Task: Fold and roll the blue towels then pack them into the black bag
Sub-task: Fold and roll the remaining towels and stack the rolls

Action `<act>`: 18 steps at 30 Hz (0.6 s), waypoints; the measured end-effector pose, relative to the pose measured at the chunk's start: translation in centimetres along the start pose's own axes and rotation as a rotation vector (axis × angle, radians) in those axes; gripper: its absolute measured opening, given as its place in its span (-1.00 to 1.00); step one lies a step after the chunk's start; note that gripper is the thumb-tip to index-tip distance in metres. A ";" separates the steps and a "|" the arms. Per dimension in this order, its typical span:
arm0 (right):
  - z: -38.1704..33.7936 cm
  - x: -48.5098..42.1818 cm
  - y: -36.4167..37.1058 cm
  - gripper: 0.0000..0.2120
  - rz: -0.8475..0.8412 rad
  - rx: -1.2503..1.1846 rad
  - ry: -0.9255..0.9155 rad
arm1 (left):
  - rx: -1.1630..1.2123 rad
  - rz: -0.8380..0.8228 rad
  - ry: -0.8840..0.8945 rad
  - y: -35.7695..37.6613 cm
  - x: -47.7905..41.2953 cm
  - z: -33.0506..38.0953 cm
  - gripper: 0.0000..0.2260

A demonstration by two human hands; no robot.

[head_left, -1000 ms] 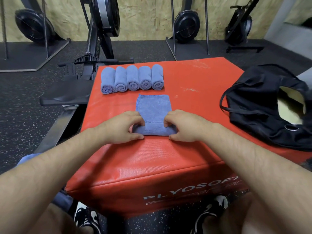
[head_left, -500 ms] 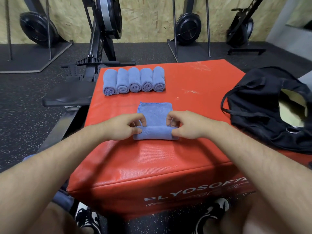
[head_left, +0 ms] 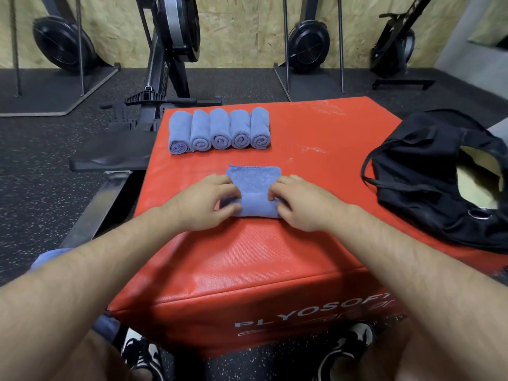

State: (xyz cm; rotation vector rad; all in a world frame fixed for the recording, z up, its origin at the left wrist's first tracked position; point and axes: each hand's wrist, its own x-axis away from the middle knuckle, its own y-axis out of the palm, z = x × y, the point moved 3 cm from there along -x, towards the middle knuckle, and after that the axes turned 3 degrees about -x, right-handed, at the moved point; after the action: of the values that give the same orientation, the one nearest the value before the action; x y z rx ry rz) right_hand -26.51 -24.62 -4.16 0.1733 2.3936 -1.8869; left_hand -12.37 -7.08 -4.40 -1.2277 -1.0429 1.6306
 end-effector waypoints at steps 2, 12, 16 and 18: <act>0.4 0.1 0.2 -0.67 -0.055 0.045 0.019 | -0.069 -0.093 -0.034 0.5 0.2 -0.9 -0.56; 1.0 -0.7 -0.6 -0.64 -0.200 -0.225 0.220 | 0.122 -0.315 -0.251 0.0 -0.7 -1.2 -0.77; 0.9 -0.7 -0.2 -0.80 -0.202 -0.237 0.200 | 0.098 -0.353 -0.284 0.5 -0.4 -1.4 -0.67; 1.0 -1.1 -0.2 -0.81 -0.141 -0.179 0.158 | 0.082 -0.276 -0.254 0.8 -0.4 -1.3 -0.70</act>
State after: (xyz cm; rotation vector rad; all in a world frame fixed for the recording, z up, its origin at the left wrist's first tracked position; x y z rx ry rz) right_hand -25.49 -25.68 -4.09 0.1496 2.7319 -1.7616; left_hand -11.10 -7.48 -5.28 -0.7969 -1.2291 1.6193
